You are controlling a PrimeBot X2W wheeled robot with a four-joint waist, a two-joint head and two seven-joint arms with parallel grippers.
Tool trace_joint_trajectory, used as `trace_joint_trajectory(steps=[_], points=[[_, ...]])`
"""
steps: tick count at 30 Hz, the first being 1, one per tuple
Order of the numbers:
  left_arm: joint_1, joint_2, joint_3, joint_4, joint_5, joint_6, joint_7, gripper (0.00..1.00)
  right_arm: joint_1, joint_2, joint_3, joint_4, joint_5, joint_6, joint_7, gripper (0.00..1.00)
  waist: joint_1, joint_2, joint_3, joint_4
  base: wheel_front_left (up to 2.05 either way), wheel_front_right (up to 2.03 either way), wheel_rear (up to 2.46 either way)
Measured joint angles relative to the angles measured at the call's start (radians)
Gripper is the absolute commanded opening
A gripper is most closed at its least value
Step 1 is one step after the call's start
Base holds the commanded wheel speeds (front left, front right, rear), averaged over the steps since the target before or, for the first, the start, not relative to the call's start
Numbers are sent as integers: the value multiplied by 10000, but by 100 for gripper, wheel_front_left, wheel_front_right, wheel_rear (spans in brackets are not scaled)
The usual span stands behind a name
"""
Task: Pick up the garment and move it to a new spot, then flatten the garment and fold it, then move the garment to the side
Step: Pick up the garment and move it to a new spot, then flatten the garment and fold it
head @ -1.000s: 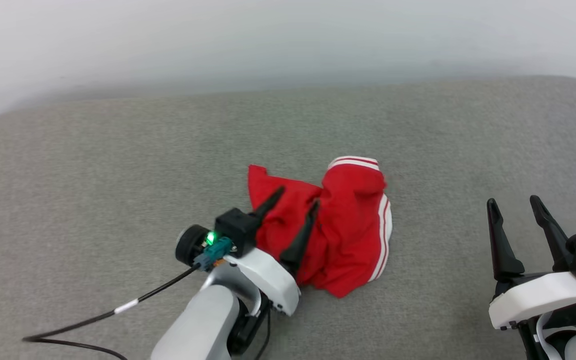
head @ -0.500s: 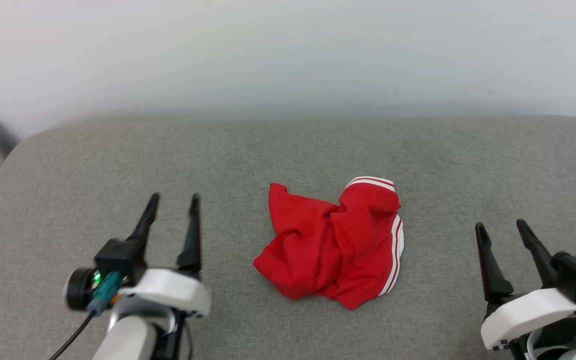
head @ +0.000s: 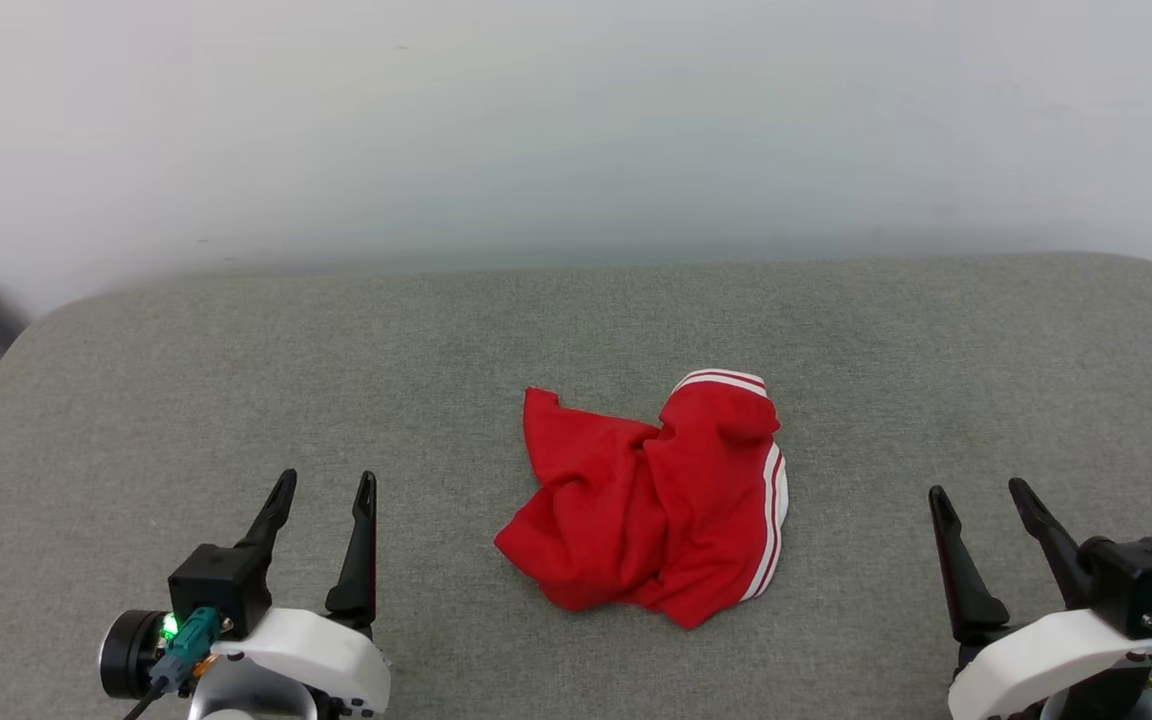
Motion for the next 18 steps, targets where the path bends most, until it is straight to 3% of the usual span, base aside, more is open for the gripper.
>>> trace_joint_trajectory(steps=[10, 18], points=[[88, 12, 15, -27, -163, 17, 8, 100, 14, 0, -17, -73, 77, 0, 59, 100, 0, 0, -9, -56, 0, 0, 0], [79, -29, 59, -71, -272, 38, -102, 100, -116, -2, -915, -94, 351, 0, 562, 100, 0, 0, 90, 35, 0, 0, 0]])
